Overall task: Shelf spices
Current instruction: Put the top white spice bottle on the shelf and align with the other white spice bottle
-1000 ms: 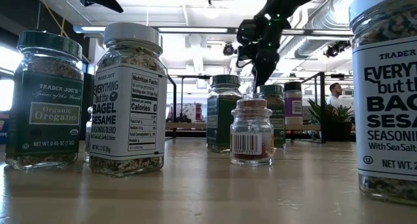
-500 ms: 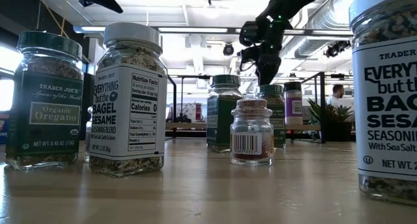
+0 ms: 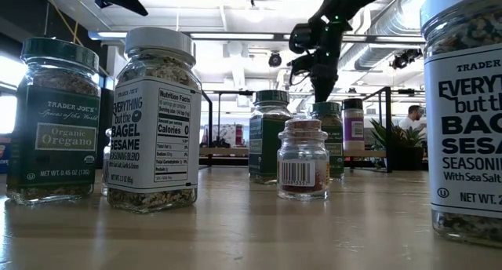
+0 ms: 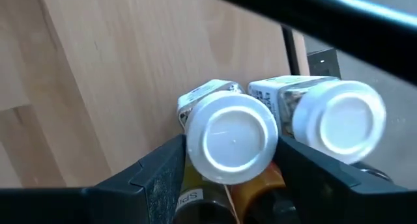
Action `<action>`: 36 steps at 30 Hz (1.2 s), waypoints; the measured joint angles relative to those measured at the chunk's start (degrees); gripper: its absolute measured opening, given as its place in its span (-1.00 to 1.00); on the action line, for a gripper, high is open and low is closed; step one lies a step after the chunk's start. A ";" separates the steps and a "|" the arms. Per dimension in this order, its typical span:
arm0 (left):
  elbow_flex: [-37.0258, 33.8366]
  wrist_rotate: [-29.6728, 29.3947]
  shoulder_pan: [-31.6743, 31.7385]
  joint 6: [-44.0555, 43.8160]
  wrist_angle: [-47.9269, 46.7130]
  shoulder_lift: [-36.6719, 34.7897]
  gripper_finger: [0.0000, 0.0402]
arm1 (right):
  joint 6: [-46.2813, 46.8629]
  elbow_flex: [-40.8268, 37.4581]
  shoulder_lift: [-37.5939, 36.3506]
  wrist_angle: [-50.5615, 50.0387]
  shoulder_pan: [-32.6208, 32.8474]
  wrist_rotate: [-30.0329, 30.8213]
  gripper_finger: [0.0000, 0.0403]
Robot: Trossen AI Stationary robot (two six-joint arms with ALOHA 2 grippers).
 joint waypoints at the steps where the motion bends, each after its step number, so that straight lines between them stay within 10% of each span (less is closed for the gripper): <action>1: 0.00 0.02 0.00 0.00 0.00 0.00 0.41 | 0.14 0.58 0.00 -0.56 0.00 0.00 0.17; 14: 0.00 -0.03 0.00 0.46 0.02 0.00 0.41 | 4.66 8.87 0.00 -8.15 0.37 -2.90 0.12; 26: 0.00 0.00 -0.01 1.03 0.07 -0.02 0.41 | 11.70 9.39 2.20 0.16 2.96 -7.96 -0.91; 36: 0.00 0.02 -0.02 0.60 0.04 -0.02 0.41 | 13.69 9.28 7.23 -1.93 5.07 -0.40 -0.99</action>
